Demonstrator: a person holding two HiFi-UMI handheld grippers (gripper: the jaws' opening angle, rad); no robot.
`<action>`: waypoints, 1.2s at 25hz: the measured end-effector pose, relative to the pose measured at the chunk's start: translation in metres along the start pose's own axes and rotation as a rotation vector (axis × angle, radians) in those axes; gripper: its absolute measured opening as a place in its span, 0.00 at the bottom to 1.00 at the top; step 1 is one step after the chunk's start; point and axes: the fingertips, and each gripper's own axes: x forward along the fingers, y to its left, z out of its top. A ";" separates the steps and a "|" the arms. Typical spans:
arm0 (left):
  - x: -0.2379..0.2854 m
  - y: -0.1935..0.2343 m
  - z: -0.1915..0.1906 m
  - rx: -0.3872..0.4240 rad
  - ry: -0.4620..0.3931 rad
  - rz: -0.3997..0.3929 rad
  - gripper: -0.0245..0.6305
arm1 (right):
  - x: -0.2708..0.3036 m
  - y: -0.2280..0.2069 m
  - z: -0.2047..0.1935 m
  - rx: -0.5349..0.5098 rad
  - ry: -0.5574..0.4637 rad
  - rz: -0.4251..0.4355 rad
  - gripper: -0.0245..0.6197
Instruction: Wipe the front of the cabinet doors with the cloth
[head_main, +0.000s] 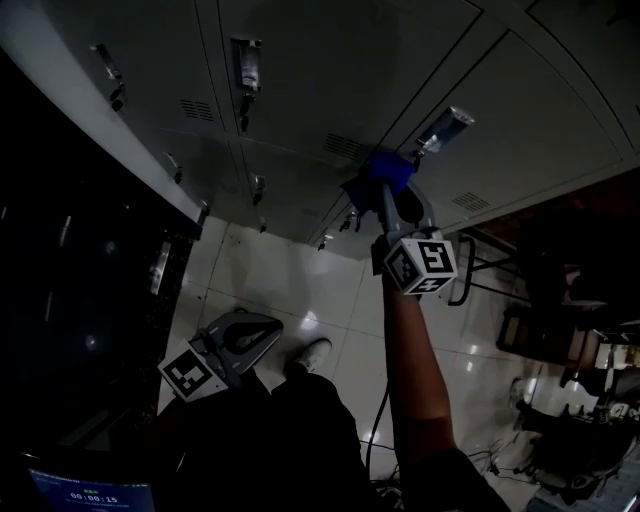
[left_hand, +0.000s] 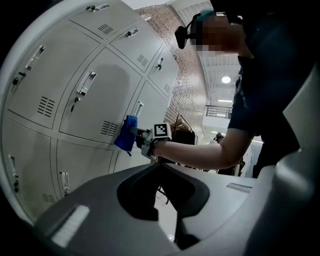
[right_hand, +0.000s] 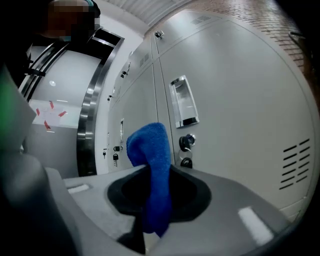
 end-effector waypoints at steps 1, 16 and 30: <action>-0.001 0.001 -0.001 -0.004 0.002 0.003 0.04 | 0.004 -0.003 -0.003 -0.005 0.009 -0.012 0.16; 0.015 -0.005 -0.002 -0.001 0.032 -0.033 0.04 | -0.030 -0.079 -0.011 0.015 0.040 -0.193 0.16; 0.074 -0.042 -0.011 0.014 0.068 -0.118 0.04 | -0.121 -0.191 -0.002 0.029 0.020 -0.361 0.16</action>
